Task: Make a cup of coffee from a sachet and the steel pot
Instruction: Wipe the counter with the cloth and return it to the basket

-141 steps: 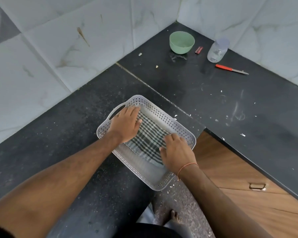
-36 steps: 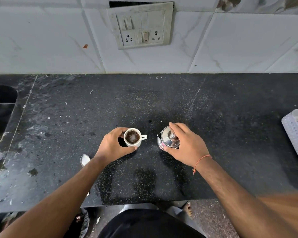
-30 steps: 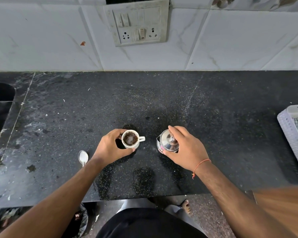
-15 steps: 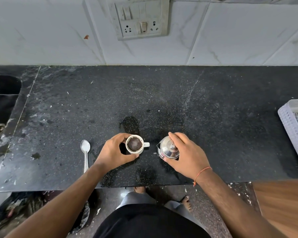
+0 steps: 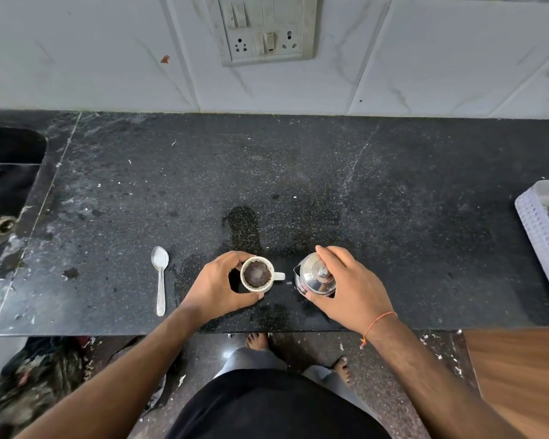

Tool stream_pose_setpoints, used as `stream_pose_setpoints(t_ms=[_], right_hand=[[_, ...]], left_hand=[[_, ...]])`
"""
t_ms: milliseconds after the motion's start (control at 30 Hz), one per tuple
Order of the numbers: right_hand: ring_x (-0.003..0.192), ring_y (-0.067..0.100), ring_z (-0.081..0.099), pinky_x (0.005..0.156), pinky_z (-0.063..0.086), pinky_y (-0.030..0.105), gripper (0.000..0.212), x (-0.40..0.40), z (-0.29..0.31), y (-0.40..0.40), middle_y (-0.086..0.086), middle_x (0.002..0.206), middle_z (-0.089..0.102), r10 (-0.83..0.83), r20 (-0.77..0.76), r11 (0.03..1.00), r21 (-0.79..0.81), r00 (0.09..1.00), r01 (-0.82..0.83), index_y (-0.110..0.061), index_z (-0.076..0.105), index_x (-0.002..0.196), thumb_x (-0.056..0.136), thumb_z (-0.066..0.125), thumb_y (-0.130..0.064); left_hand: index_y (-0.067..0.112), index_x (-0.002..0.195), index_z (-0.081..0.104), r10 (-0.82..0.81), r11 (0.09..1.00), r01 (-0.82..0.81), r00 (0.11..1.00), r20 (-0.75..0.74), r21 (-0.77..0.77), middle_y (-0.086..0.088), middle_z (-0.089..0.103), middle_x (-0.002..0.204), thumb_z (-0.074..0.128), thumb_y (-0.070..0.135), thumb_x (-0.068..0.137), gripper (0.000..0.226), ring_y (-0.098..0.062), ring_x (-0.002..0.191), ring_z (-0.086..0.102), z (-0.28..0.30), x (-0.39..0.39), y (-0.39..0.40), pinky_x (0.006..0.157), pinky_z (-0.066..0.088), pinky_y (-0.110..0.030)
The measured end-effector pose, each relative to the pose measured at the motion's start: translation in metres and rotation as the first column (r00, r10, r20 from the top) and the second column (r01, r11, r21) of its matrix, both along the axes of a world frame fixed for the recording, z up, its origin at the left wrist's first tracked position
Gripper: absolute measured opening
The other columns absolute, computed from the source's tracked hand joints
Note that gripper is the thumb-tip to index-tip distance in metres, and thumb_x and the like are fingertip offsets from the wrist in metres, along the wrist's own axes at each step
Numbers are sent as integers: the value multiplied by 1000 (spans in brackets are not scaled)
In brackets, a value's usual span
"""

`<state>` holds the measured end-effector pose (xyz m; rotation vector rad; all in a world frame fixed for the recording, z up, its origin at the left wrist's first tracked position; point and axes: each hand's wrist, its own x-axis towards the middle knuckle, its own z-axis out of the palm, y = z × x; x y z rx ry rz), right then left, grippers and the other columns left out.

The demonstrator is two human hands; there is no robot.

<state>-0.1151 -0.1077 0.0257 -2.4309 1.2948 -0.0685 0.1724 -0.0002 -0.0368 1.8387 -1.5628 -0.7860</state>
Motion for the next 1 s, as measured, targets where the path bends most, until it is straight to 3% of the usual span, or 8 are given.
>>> stream_pose_setpoints(t_ms=[233, 500, 1000], right_hand=[[124, 11, 62, 93, 57, 31, 94, -6, 1, 0, -21, 154, 41, -12, 2, 1000, 22, 1000, 12, -33, 40, 161, 81, 79, -63], [126, 13, 61, 95, 57, 32, 93, -6, 2, 0, -20, 156, 39, -13, -4, 999, 33, 1000, 13, -34, 39, 161, 81, 79, -63], [132, 11, 55, 97, 58, 34, 93, -4, 4, 4, -23, 158, 36, -28, -4, 999, 41, 1000, 28, -38, 32, 162, 84, 75, -65]], left_hand=[[32, 128, 69, 5, 1000, -4, 1000, 3, -11, 23, 70, 123, 100, 42, 67, 69, 1, 114, 67, -4, 2, 5, 99, 52, -21], [32, 127, 68, 7, 1000, -7, 1000, -3, -17, 25, 69, 123, 100, 41, 68, 68, 4, 114, 66, -5, 2, 5, 98, 47, -12], [30, 137, 68, -5, 1000, 5, 1000, -20, -10, 22, 68, 131, 101, 45, 69, 77, 2, 122, 64, -3, 3, 8, 105, 49, -19]])
